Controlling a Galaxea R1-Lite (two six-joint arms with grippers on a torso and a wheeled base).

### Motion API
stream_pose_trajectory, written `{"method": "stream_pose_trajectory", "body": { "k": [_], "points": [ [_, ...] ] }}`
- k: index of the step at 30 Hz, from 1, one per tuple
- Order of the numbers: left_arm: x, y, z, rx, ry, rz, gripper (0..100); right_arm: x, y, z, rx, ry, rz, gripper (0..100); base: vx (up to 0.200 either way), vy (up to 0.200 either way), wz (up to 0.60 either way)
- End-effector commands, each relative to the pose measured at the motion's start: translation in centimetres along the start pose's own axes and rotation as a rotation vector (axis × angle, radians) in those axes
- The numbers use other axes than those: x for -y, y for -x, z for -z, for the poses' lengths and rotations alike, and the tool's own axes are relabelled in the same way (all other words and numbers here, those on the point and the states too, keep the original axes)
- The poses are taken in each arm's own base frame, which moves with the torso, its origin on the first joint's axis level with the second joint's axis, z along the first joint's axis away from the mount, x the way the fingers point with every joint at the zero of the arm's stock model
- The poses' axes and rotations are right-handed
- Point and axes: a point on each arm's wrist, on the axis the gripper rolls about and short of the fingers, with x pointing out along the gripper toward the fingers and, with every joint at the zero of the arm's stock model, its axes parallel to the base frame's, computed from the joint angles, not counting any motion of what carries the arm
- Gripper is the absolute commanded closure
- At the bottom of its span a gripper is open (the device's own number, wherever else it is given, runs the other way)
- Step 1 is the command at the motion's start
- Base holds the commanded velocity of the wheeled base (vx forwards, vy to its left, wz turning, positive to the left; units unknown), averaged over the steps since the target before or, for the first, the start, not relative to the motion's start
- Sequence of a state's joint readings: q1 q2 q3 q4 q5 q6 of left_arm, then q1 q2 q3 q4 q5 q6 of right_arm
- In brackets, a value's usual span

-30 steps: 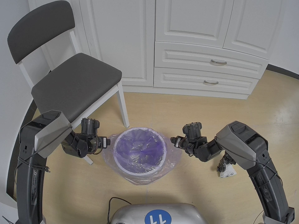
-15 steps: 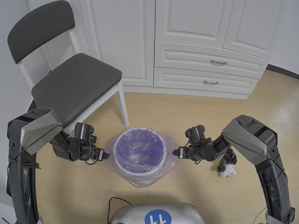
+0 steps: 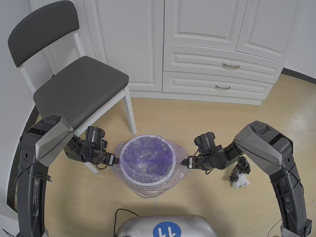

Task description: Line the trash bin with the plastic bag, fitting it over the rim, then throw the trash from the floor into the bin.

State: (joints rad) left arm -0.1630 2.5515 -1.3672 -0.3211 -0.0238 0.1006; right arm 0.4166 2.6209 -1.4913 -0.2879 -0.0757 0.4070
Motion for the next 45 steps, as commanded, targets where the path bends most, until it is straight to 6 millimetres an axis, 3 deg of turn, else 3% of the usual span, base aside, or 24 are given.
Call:
{"method": "stream_pose_trajectory", "body": {
  "k": [1,4,13,21,22,41,44,45],
  "points": [
    [0.3,-3.3,-1.3,0.02,-0.018,0.009,0,0.2,-0.2,-0.3,0.009,-0.011,0.0,0,0.0,0.0,0.0],
    [-0.2,-5.7,-0.6,0.014,-0.077,-0.015,0,0.3,-0.2,-0.3,0.011,-0.013,0.001,0,0.0,0.0,0.0],
    [-1.5,-6.8,-0.6,0.029,-0.103,0.016,0,0.5,-0.4,-0.4,0.016,-0.018,0.002,0,0.0,0.0,0.0],
    [-1.6,-10.9,-0.7,0.098,-0.103,-0.008,0,0.4,-0.5,-0.6,0.026,-0.031,-0.002,0,0.0,0.0,0.0],
    [-1.4,-11.8,0.5,0.06,-0.107,0.0,0,0.4,-0.5,-0.6,0.028,-0.034,-0.002,0,0.0,0.0,0.0],
    [-1.8,-11.9,1.0,0.009,-0.127,-0.05,0,0.6,-0.6,-0.7,0.041,-0.037,-0.006,0,0.0,0.0,0.0],
    [-3.2,-11.9,1.3,-0.009,-0.192,-0.12,0,0.6,-0.6,-0.6,0.041,-0.034,0.005,0,0.0,0.0,0.0],
    [-4.5,-11.9,1.6,-0.025,-0.25,-0.169,0,0.6,-0.6,-0.6,0.04,-0.031,0.008,0,0.0,0.0,0.0]
  ]
}}
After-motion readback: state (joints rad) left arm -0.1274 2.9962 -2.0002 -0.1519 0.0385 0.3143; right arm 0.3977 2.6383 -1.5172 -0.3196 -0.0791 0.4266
